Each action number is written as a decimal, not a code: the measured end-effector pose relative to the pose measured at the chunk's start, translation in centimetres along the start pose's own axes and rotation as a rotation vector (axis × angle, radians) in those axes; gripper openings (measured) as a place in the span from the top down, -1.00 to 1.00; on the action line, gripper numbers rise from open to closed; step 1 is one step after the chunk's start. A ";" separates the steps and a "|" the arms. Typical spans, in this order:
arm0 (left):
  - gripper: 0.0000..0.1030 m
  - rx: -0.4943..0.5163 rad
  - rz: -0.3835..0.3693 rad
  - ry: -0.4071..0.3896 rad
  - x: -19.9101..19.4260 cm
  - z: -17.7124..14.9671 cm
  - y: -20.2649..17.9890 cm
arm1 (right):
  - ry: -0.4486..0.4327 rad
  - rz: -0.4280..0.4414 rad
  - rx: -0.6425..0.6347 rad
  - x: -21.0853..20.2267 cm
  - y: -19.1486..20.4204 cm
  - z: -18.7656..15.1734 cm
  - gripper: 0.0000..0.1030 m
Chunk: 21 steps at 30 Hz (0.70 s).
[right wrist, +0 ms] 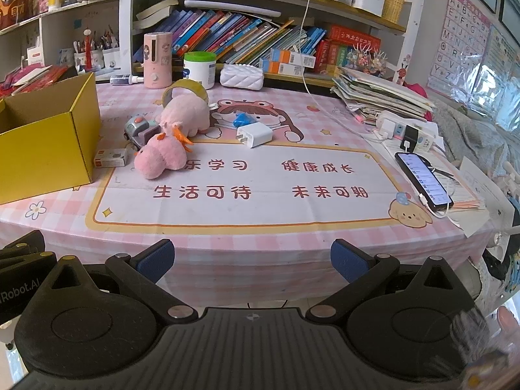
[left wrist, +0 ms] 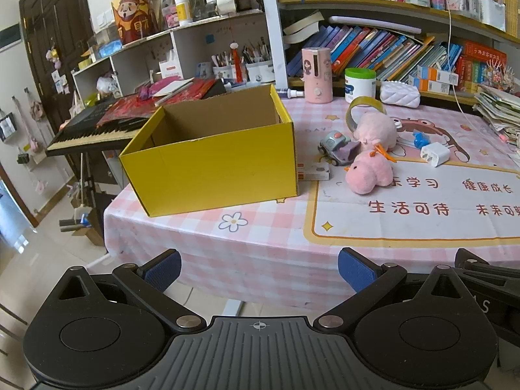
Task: Organize objects
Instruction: 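Move both tools toward the pink plush pigs and white charger plug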
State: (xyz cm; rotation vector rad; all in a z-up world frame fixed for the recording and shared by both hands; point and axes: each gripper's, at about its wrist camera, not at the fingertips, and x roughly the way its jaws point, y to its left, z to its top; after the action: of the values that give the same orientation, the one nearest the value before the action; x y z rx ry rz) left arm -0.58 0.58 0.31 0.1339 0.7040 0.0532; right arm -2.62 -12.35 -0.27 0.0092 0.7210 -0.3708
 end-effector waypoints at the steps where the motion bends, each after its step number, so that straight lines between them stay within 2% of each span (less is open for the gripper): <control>1: -1.00 0.000 0.000 0.000 0.0 0.0 0.0 | 0.000 0.000 0.000 0.0 0.0 0.0 -1.00; 21: -1.00 -0.010 0.010 -0.010 0.5 0.6 0.4 | -0.018 0.009 -0.006 0.0 0.2 0.5 -1.00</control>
State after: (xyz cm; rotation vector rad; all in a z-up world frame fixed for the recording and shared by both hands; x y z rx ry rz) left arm 0.18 0.93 0.50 0.1282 0.6934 0.0653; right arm -2.25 -12.21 0.10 0.0037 0.7043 -0.3593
